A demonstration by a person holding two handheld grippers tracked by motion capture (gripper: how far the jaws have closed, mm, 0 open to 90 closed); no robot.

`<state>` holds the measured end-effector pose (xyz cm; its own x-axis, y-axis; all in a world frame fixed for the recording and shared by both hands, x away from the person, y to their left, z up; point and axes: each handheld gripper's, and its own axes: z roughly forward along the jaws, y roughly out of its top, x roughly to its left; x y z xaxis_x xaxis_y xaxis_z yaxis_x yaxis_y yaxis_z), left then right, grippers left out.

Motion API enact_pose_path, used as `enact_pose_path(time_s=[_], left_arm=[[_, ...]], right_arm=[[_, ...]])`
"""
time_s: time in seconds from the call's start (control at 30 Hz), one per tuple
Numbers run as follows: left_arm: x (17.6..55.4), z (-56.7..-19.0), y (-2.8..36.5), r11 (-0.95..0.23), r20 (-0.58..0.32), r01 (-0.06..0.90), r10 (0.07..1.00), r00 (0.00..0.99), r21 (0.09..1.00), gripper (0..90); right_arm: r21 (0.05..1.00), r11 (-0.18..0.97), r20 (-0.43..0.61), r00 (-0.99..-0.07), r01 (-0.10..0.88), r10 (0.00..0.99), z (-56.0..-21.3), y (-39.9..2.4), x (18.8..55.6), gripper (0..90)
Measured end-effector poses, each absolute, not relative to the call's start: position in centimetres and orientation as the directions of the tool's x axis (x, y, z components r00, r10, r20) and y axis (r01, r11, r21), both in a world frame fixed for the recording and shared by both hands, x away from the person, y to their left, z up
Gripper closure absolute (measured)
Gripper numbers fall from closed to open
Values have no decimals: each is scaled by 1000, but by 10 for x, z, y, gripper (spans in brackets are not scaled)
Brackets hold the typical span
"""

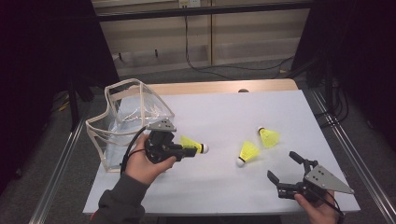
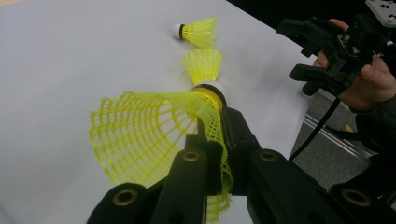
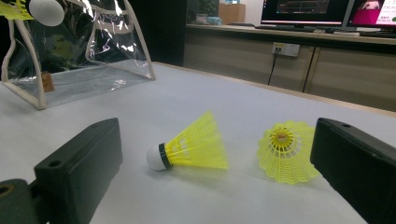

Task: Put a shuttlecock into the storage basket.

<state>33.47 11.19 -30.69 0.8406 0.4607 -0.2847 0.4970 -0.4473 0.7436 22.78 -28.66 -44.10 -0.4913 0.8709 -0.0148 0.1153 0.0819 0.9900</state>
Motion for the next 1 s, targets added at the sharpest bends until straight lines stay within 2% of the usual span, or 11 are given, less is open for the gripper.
enact_pose_path(time_s=[1.0], left_arm=[[347, -272, 116, -448, -264, 499, 489, 832, 742, 874]], right_arm=[[990, 80, -13, -492, 116, 870, -441, -287, 228, 21]])
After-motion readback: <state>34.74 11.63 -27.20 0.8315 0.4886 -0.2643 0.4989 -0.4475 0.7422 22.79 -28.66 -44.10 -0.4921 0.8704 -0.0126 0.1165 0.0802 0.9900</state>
